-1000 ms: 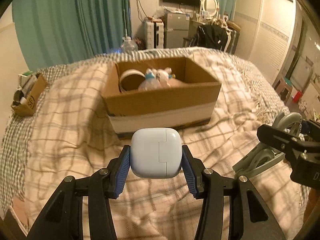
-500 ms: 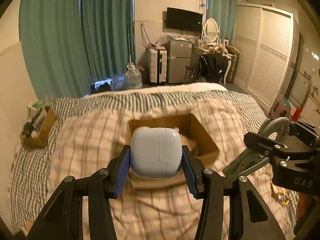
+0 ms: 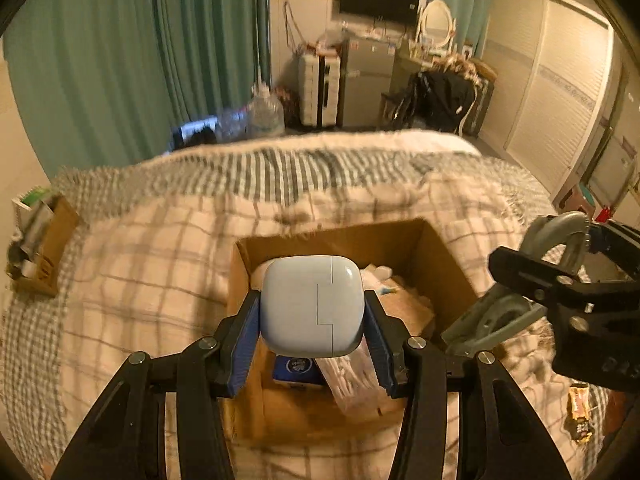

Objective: Organize objects

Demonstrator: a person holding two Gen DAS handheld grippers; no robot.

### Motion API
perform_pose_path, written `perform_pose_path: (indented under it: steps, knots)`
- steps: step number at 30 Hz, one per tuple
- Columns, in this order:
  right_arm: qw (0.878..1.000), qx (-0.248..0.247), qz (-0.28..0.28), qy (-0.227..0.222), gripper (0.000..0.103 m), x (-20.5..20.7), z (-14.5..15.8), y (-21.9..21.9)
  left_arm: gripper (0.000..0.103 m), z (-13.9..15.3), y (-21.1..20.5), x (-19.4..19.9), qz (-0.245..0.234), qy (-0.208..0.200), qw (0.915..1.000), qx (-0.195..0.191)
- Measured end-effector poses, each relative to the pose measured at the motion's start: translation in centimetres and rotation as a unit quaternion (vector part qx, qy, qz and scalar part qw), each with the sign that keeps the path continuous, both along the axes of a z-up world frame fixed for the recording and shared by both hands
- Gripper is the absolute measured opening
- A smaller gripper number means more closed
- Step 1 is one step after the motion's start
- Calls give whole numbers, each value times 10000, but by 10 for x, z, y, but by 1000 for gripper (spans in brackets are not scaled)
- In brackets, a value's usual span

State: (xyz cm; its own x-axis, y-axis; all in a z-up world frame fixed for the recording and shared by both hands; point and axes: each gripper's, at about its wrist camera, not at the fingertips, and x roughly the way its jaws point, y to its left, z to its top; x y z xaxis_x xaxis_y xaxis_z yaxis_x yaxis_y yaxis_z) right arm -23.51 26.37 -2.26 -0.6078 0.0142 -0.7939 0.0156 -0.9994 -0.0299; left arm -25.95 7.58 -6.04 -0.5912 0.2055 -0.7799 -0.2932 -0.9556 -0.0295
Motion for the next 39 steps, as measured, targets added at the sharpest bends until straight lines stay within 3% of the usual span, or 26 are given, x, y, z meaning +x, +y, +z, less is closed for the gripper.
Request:
perform_pose_path:
  steps: [6,13,14,15,16,18,28,39]
  knots:
    - [9997,-62,75,-213,78,-25,-34,1,50,-38,1,-22,-28,-273,9996,-14]
    - [9997,-104,143,-149,79,-34,-46,-8,52,-46,0,-25,-49,-271,9996,9]
    - [9998,-157,151,-33,80,-34,-43,-8,53,-45,0,-24,-81,-275,9996,25]
    - [9996,-214,163,42,89,-32,-40,-9,59,-43,1,-24,-113,-260,9996,36]
    - [9994,-277,163,119,95,-30,-36,-8,66,-39,1,-21,-138,-184,9997,0]
    - [9993,-298,89,230,100,-25,-27,-6,90,-30,1,-14,-101,6,9999,-98]
    - [9973,-241,-160,673,100,24,36,8,100,37,-5,25,36,509,9987,-57]
    - [9876,-61,-321,1534,103,123,125,17,103,130,-24,98,209,1393,9897,270]
